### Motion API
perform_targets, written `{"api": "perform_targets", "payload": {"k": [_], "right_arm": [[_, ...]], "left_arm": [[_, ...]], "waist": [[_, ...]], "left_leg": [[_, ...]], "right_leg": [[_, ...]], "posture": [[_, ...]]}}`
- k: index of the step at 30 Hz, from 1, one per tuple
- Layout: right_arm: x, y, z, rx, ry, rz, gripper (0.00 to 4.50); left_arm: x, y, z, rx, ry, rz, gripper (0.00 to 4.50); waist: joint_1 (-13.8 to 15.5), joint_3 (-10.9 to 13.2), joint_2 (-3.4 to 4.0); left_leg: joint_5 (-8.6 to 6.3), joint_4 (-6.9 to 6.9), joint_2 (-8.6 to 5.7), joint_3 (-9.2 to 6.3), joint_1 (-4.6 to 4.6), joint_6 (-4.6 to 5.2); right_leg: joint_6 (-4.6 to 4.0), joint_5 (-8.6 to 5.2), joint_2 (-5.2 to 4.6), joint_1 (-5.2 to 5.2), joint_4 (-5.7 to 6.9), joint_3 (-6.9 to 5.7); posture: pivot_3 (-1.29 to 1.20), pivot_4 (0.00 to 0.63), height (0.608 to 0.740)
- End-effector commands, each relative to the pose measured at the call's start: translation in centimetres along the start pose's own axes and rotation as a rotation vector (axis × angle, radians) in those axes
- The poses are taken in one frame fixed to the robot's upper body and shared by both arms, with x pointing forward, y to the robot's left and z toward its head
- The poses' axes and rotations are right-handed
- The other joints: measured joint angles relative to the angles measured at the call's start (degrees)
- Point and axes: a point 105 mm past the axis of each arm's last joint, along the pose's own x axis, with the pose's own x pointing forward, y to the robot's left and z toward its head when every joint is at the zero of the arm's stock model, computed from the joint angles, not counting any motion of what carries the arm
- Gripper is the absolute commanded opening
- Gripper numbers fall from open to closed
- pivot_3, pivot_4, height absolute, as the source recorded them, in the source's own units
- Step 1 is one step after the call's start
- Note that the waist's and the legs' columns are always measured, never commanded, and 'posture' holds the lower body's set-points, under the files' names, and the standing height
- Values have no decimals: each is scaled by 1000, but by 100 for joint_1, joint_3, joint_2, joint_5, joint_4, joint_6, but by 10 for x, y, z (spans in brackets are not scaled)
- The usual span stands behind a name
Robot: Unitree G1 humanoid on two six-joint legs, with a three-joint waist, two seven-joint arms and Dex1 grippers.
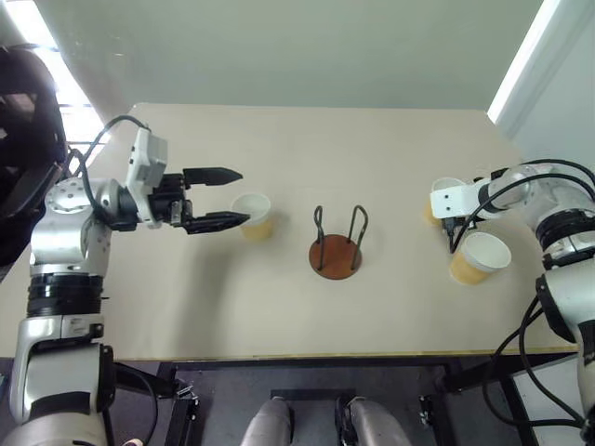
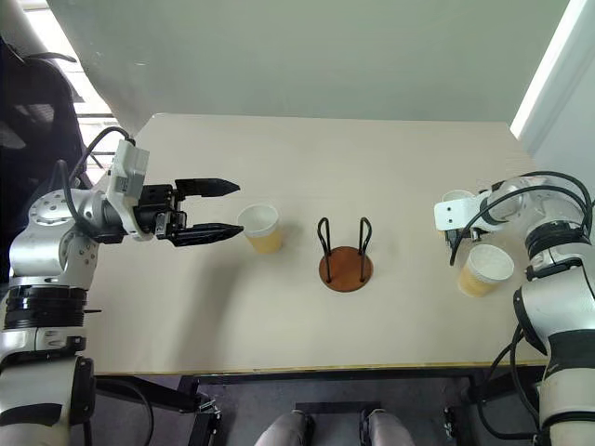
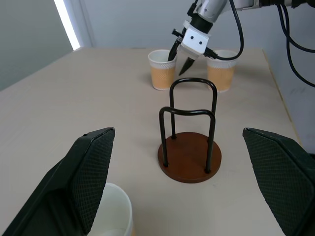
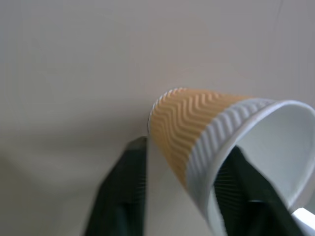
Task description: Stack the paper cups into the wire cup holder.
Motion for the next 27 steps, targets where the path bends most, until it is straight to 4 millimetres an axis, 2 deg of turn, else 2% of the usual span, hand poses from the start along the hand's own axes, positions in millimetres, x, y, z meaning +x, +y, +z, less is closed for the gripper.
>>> {"api": "perform_targets", "payload": {"k": [1, 2, 12, 17, 22, 27], "right_arm": [[-11, -12, -1, -14, 5, -29, 275], [-12, -13, -1, -16, 4, -27, 14], [-25, -17, 21, 28, -154, 30, 14], [-27, -17, 23, 32, -168, 36, 14], [-58, -40, 45, 14, -289, -21, 14], [-75, -42, 60, 5, -327, -25, 14]], "left_arm": [[-1, 0, 12, 51, -6, -8, 4500], [-1, 0, 12, 51, -5, -9, 4500], [0, 3, 4, 64, 15, -15, 4500], [-1, 4, 3, 65, 15, -19, 4500], [5, 11, -4, 75, 19, -46, 4500], [5, 12, -14, 96, 33, -75, 4500]], "waist": [[4, 0, 0], [4, 0, 0], [-7, 0, 0], [-5, 0, 0], [6, 2, 4], [-9, 2, 3]], "left_leg": [[0, 0, 0, 0, 0, 0], [-1, 0, 0, 0, -1, 0], [-2, -2, 0, 0, 0, -1], [-2, -2, 0, 0, -1, -1], [-2, -2, 0, 0, -2, -1], [-3, -4, 0, 0, -4, 0]], "right_leg": [[0, 0, 0, 0, -1, 0], [0, 0, 0, 0, -1, 0], [-2, -1, 0, -1, -2, 0], [-3, -2, 0, 0, -2, 0], [-5, -3, 0, -2, -1, 0], [-7, -6, 0, -2, -4, -2]], "posture": [[0, 150, 740], [0, 150, 740], [0, 150, 740], [0, 150, 740], [0, 150, 740], [0, 150, 740]]}}
